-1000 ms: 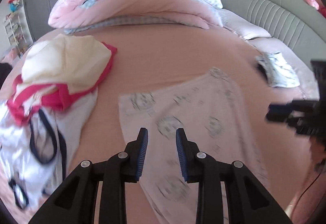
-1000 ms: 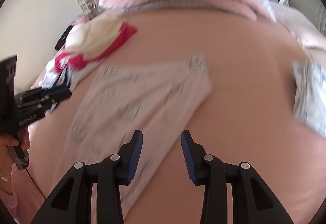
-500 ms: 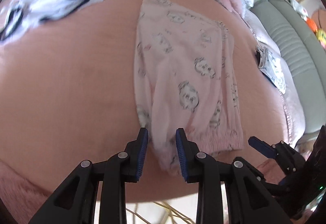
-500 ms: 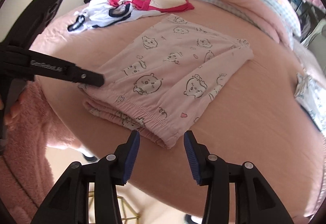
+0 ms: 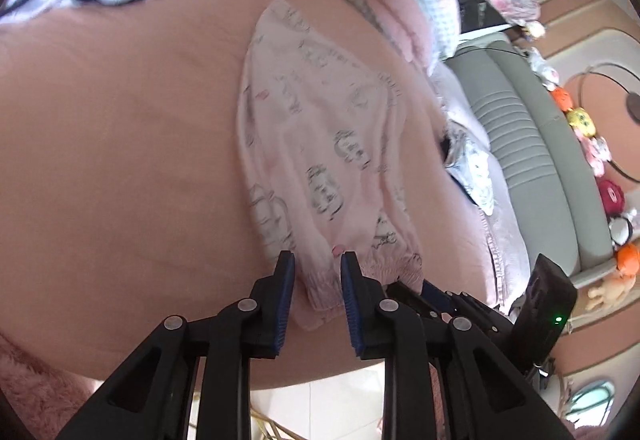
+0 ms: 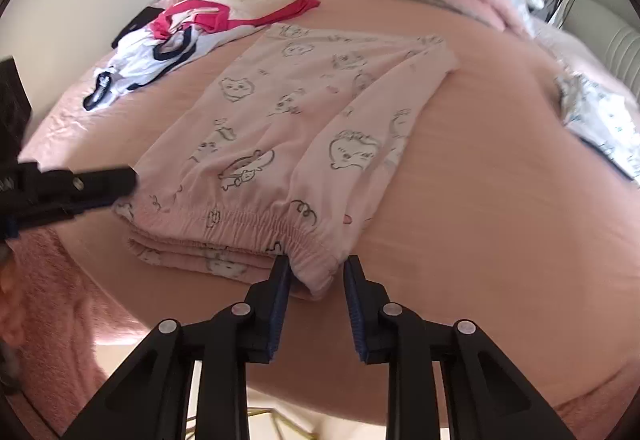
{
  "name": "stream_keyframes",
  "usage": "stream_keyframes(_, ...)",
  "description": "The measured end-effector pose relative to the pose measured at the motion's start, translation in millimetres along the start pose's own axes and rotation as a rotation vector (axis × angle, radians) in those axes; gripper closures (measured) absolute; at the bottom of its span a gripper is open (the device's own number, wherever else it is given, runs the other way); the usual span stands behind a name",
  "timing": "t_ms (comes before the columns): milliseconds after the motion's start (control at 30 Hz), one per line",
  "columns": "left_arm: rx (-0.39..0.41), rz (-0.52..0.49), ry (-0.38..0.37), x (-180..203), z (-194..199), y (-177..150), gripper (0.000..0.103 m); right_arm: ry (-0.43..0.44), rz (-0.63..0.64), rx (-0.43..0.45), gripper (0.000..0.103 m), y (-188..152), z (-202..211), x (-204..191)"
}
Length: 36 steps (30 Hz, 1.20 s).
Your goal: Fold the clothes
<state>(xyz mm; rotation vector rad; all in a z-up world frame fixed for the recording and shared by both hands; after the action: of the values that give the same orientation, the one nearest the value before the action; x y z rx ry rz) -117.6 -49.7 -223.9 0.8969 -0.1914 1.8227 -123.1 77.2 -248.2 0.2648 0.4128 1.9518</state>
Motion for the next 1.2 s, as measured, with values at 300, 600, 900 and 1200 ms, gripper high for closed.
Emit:
stream_keyframes(300,-0.09,0.03,0.017,-9,-29,-2,0.082,0.052,-0.052,0.006,0.077,-3,17,14)
stream_keyframes(600,-0.119,0.112,-0.072,-17,-23,-7,0.082,0.042,-0.023,-0.001,0.07,-4,18,12)
stream_keyframes(900,-0.145,0.131,-0.092,-18,-29,-5,0.082,0.056,0.058,0.006,0.07,-5,16,-8)
stream_keyframes(1200,-0.058,0.088,-0.291,18,-20,19,0.095,0.094,0.066,0.054,0.056,1,24,-18)
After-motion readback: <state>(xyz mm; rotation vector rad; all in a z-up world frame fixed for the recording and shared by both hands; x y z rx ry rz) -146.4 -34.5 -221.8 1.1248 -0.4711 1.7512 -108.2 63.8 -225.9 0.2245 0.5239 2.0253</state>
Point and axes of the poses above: each gripper's, at about its wrist camera, not at the fingertips, and z roughly against the way its jaws point, x to its right, y to its top, the point moved 9 cm from there along -z, roughly the way its jaws point, and after that the axes turned 8 degrees about -x, right-handed, at the moved point
